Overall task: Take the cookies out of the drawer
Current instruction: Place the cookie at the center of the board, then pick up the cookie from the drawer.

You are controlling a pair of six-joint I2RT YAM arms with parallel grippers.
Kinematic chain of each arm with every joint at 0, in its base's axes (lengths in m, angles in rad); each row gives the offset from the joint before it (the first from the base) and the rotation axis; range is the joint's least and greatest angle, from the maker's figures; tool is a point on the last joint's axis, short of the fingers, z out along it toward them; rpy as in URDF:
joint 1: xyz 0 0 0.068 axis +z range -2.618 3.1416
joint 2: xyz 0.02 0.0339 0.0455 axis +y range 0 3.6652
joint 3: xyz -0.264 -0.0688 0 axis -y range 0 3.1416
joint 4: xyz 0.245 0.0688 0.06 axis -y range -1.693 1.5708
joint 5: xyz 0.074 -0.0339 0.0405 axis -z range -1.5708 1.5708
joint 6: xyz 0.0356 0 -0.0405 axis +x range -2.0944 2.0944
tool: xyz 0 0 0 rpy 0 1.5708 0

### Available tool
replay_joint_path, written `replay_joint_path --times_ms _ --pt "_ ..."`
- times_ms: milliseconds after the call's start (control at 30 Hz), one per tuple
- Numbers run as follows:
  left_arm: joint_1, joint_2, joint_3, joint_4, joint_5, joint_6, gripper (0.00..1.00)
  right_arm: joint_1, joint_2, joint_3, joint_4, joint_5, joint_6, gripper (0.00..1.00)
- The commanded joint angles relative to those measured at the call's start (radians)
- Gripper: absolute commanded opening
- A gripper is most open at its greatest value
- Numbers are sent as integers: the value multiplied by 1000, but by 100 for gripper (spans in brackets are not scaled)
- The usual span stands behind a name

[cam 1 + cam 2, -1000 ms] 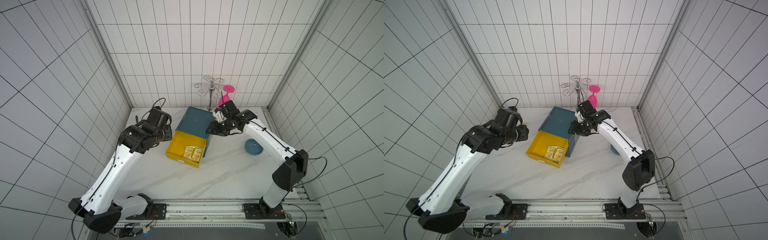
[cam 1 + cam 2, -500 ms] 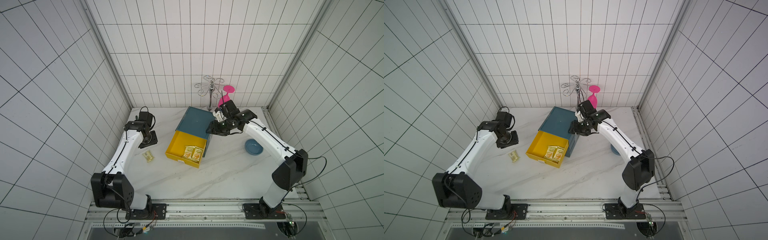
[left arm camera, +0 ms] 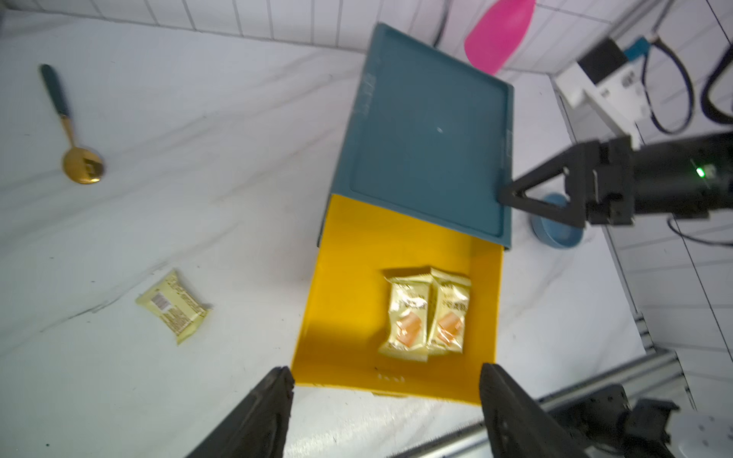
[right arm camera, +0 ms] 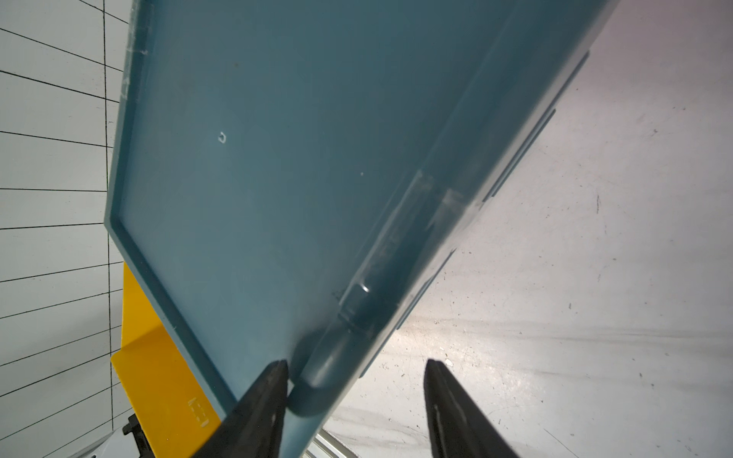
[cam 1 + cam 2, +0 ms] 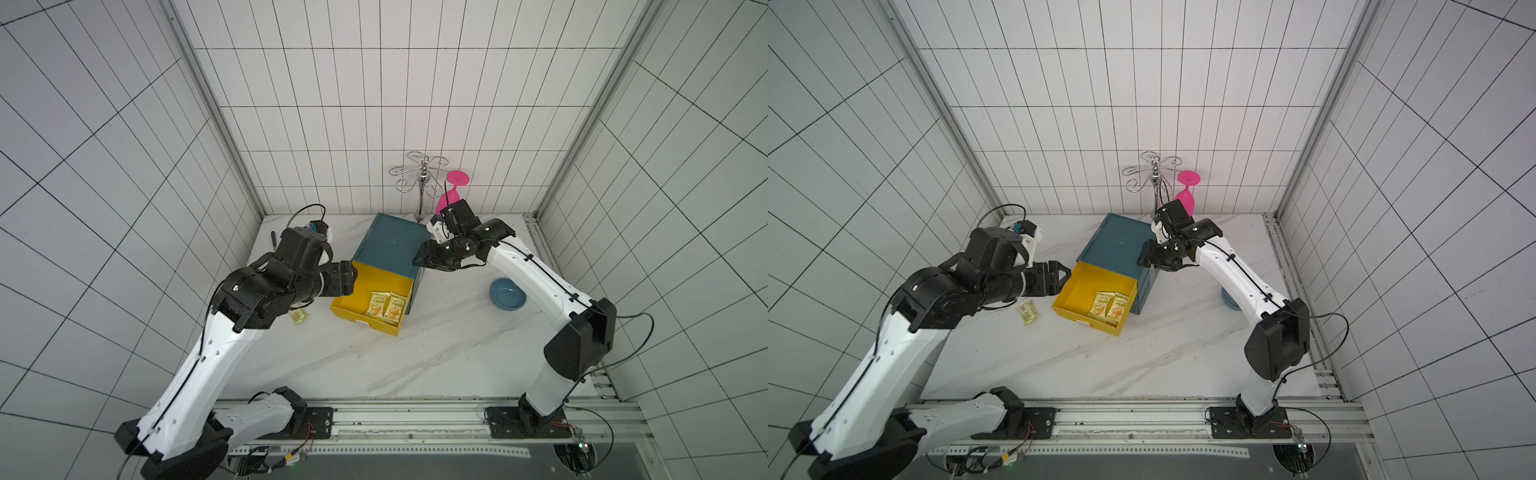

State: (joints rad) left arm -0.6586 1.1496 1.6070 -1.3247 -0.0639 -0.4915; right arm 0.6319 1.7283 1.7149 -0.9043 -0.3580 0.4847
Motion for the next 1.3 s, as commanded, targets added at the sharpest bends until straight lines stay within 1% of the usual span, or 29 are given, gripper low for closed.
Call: replay_joint_path --times_ms 0,100,167,267,367,667,933,1267 --pt "-133 74 15 -103 -59 -86 77 -23 13 10 -54 36 -11 57" --pt "-209 149 29 -124 -101 -107 77 -22 16 11 -53 33 -8 57" --pt "-229 204 33 -136 -128 -112 77 -23 18 11 -52 33 -8 57" --pt "-231 275 38 -134 -139 -113 77 -23 21 9 -52 31 -8 57" --pt "-231 331 44 -150 -188 -127 77 -23 19 8 -52 30 -8 57" --pt "-224 414 -14 -90 -230 -128 75 -23 20 4 -50 30 -12 57" --pt "-176 442 -65 -20 -197 -99 73 -23 24 6 -48 27 -12 57" --pt "-161 479 -131 73 -136 -71 74 -23 27 0 -47 28 -17 57"
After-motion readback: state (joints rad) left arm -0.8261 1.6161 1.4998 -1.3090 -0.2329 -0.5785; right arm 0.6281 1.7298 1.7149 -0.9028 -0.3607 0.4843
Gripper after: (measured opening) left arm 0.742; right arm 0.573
